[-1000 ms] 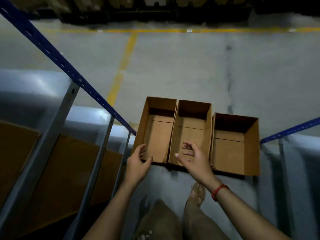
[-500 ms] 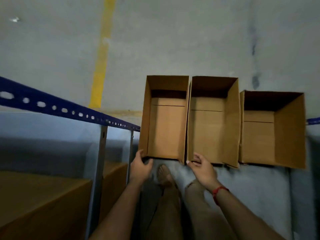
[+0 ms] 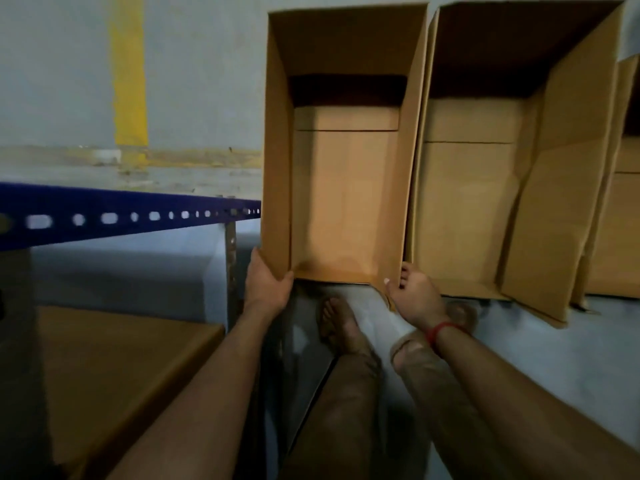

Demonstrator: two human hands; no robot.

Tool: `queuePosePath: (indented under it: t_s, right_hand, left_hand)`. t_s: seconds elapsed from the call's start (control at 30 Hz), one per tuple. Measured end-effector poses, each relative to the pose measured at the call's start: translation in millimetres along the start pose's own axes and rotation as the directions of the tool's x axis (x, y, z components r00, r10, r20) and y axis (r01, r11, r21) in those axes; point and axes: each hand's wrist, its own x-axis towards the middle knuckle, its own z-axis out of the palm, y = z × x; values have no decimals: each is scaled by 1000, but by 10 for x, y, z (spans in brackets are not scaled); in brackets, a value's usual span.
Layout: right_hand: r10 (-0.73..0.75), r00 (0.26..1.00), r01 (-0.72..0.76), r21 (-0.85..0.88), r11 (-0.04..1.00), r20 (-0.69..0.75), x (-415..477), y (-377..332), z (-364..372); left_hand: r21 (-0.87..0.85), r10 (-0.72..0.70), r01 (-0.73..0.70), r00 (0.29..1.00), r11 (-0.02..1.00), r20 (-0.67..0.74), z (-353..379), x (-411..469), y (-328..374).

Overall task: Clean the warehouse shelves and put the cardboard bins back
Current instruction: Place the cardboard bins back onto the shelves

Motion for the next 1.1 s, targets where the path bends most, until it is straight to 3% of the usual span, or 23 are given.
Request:
queuePosePath:
  t_s: [0.17, 0.27, 0.37, 0.47, 0.57, 0.77, 1.1]
  right_hand:
    - [21, 994, -19, 18, 1000, -106, 211, 81, 310]
    - [51, 990, -37, 104, 994, -131, 309, 73, 377]
    - [-16, 984, 18, 13, 1000, -178, 294, 81, 348]
    - [-111, 967, 110, -17, 994, -228, 153, 7, 148]
    - [-235, 929, 223, -74, 972, -287, -71, -109, -218]
    - [-273, 926, 267, -60, 962, -259, -612, -391, -791]
    - [-306, 905, 350, 112, 930, -295, -1913, -459, -1283]
  left_hand:
    - [111, 1, 13, 993, 994, -120, 88, 362, -81]
    - [89, -42, 50, 995, 995, -90, 129, 484, -74]
    - [118, -83, 90, 994, 989, -64, 160, 466, 4]
    - [31, -85, 89, 990, 996, -113, 98, 334, 110]
    - [-37, -52, 48, 992, 998, -117, -99, 98, 321]
    - [187, 114, -80, 977, 979, -181, -756, -476, 570]
    - [-101, 170, -176, 984, 979, -57, -1411, -1720, 631]
